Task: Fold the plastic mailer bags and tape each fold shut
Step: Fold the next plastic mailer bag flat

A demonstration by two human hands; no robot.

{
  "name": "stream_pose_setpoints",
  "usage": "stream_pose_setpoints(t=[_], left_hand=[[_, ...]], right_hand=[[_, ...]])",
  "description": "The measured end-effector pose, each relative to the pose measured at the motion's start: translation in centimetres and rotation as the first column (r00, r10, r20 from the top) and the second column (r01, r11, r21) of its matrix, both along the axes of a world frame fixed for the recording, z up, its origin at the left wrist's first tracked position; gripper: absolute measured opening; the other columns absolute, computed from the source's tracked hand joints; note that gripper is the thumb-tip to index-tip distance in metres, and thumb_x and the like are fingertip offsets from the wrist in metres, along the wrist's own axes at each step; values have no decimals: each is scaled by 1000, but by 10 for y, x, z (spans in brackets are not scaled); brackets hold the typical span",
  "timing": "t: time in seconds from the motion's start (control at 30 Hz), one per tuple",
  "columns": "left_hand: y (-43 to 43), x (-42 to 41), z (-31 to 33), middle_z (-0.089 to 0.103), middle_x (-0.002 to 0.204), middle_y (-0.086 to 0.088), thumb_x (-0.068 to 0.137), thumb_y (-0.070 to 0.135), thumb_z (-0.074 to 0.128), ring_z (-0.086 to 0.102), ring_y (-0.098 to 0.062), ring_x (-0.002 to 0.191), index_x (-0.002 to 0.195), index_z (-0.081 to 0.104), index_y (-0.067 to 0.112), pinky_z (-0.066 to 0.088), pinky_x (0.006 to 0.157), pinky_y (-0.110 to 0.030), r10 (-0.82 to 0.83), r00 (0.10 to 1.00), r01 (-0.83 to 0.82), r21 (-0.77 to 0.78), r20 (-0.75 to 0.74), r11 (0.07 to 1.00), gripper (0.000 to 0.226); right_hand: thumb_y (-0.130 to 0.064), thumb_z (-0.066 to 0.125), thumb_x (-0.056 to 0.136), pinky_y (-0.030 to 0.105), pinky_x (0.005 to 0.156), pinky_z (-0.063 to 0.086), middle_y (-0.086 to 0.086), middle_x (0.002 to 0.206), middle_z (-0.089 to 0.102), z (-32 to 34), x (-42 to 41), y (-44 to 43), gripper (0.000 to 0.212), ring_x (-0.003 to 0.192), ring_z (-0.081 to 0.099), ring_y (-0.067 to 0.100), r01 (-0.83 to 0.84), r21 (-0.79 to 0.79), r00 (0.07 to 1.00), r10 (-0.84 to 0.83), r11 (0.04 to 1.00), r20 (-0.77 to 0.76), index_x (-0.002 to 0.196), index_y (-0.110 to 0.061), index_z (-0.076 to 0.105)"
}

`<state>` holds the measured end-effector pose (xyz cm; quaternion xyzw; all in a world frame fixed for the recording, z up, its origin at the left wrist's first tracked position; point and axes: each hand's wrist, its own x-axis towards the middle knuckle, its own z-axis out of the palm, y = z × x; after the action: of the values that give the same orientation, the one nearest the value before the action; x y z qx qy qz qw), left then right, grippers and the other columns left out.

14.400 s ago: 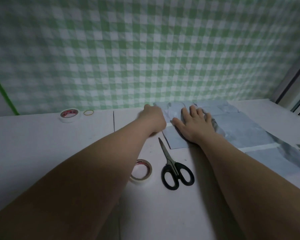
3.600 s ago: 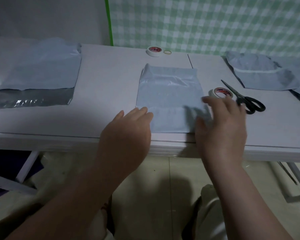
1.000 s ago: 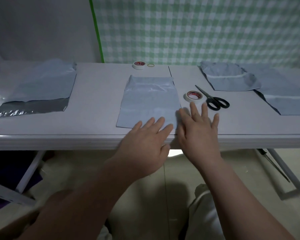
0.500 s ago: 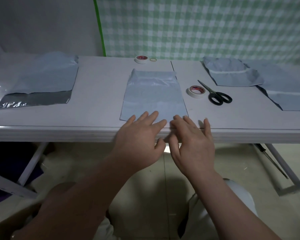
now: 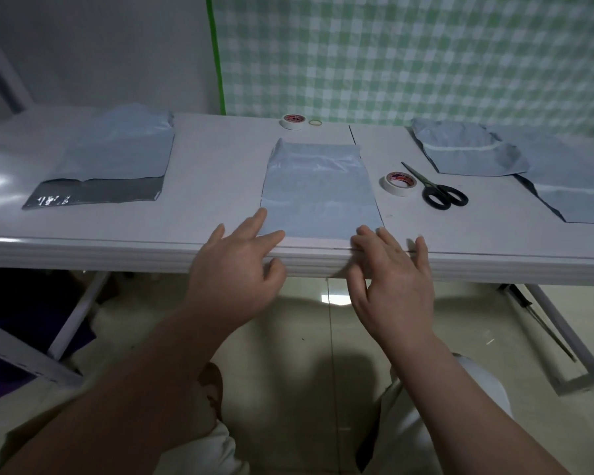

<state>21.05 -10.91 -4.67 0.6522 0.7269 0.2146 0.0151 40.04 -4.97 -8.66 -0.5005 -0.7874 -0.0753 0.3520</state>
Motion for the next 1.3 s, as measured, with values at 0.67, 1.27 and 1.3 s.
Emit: stream_pose_setpoints(t=[0.67,1.27,1.3], left_hand=[[8,25,-2,59,124,-15,72,17,40,59,-30,111,119,60,1,40,101,-44,-208,960,232,117,-188,966,54],[9,18,-25,54,87,-8,63,11,53,51,-28,75,106,64,6,41,94,-55,-50,966,110,227,-255,968,45],[9,15,-24,51,84,-8,63,11,52,47,-27,71,102,63,5,41,92,-56,-46,968,103,224,-246,969,41]], right_hand=[[-19,48,77,47,114,12,4,113,68,12,-30,-11,36,122,55,31,-123,76,992,121,990,29,107,-12,65],[-21,52,71,45,112,17,-2,121,58,3,-12,-12,49,119,53,18,15,-48,987,-7,999,159,119,-15,58],[-22,53,70,45,111,19,-1,119,58,4,-9,-12,49,116,54,18,21,-51,988,-13,998,155,118,-14,58]])
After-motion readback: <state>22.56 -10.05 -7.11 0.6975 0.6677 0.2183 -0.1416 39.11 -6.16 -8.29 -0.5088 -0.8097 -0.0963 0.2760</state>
